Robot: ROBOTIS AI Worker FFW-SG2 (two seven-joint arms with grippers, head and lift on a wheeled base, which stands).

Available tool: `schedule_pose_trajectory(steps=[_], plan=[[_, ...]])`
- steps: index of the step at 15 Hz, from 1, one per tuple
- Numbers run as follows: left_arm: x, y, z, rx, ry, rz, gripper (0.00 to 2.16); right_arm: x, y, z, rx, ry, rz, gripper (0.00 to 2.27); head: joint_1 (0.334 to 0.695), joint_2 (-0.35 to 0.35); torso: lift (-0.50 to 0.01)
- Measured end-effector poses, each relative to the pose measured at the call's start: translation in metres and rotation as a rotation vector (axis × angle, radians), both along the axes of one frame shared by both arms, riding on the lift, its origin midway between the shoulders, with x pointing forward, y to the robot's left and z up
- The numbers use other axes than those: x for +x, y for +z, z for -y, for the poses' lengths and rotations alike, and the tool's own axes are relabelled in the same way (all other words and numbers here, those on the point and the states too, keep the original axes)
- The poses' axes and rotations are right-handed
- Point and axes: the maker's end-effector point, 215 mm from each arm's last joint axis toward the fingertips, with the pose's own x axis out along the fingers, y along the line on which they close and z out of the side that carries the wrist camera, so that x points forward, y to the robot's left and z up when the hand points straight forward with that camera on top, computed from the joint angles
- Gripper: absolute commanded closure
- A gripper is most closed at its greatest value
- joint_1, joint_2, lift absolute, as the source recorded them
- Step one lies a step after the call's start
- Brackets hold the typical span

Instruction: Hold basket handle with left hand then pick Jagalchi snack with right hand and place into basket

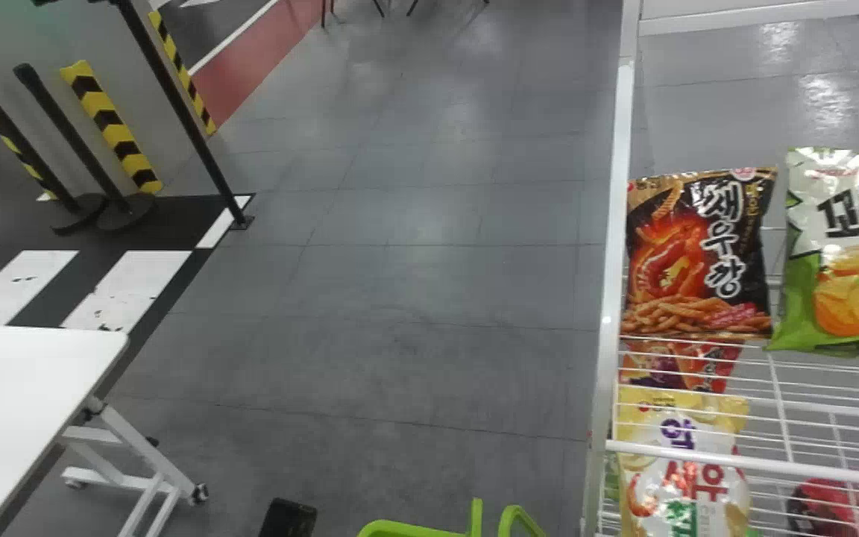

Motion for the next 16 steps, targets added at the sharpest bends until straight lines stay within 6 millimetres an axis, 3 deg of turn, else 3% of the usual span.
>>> schedule_pose_trajectory(steps=[3,4,9,11,14,16], plan=[[0.000,-0.002,0.000,0.002,0.002,0.002,2.14,0.041,-0.007,0.048,-0.075,-0.137,0.175,0.08,0.695,0.010,-0.009],[0.001,-0.002,0.000,0.003,0.002,0.004,2.14,0.054,-0.006,0.060,-0.089,-0.172,0.238,0.08,0.695,-0.078,-0.009],[0.001,-0.003,0.001,0.005,0.003,0.004,2.14,0.106,-0.011,0.138,-0.246,-0.334,0.553,0.08,0.695,-0.241,-0.009],[0.001,-0.005,0.000,0.006,0.005,0.000,2.14,0.116,-0.011,0.162,-0.325,-0.366,0.673,0.08,0.695,-0.320,-0.009],[0.002,-0.007,0.002,0.003,0.004,-0.005,2.14,0.120,-0.010,0.176,-0.392,-0.384,0.792,0.08,0.695,-0.350,-0.009],[0.002,-0.008,0.002,0.001,0.005,-0.007,2.14,0.121,-0.001,0.170,-0.425,-0.376,0.889,0.08,0.695,-0.342,-0.009]])
